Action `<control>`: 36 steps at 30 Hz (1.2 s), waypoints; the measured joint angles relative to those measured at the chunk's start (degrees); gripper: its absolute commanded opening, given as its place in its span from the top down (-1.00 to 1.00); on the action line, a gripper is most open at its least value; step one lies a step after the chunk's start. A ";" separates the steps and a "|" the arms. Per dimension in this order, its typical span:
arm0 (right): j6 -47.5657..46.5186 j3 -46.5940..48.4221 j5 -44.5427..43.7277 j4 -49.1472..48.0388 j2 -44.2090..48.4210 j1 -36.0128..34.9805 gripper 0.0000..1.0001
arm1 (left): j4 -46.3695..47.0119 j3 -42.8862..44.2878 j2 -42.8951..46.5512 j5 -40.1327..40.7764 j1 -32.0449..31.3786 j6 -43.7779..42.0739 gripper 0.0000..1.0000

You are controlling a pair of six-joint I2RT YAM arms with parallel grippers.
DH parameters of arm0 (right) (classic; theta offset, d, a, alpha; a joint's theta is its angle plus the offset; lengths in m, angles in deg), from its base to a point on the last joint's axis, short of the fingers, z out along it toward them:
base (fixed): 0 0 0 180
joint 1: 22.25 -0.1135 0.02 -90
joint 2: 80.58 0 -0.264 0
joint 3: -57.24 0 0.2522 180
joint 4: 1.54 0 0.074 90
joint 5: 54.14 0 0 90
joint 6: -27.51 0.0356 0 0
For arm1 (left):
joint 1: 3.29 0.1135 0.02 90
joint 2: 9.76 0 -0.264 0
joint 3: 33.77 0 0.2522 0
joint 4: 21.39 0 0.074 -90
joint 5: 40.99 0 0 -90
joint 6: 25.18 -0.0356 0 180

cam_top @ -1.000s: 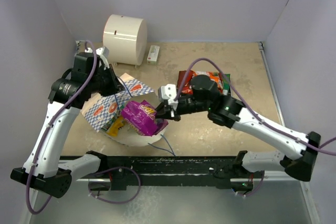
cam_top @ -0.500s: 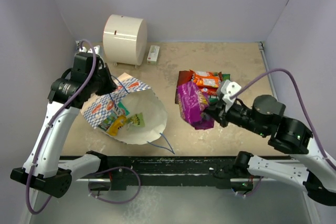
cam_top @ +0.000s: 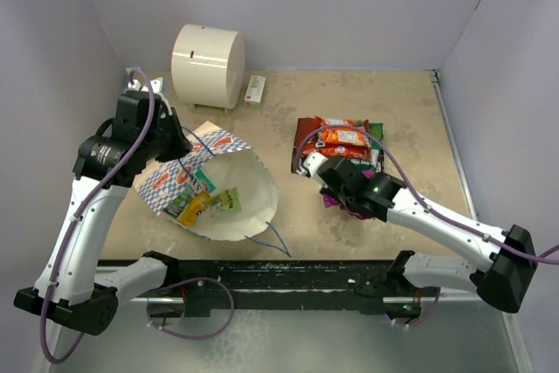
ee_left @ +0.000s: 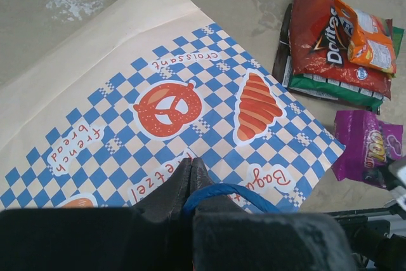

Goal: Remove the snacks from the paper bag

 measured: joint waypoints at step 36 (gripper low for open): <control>-20.87 -14.93 41.66 -50.62 -2.97 -14.05 -0.39 | 11.19 -12.02 10.23 -32.02 -0.11 -7.32 1.00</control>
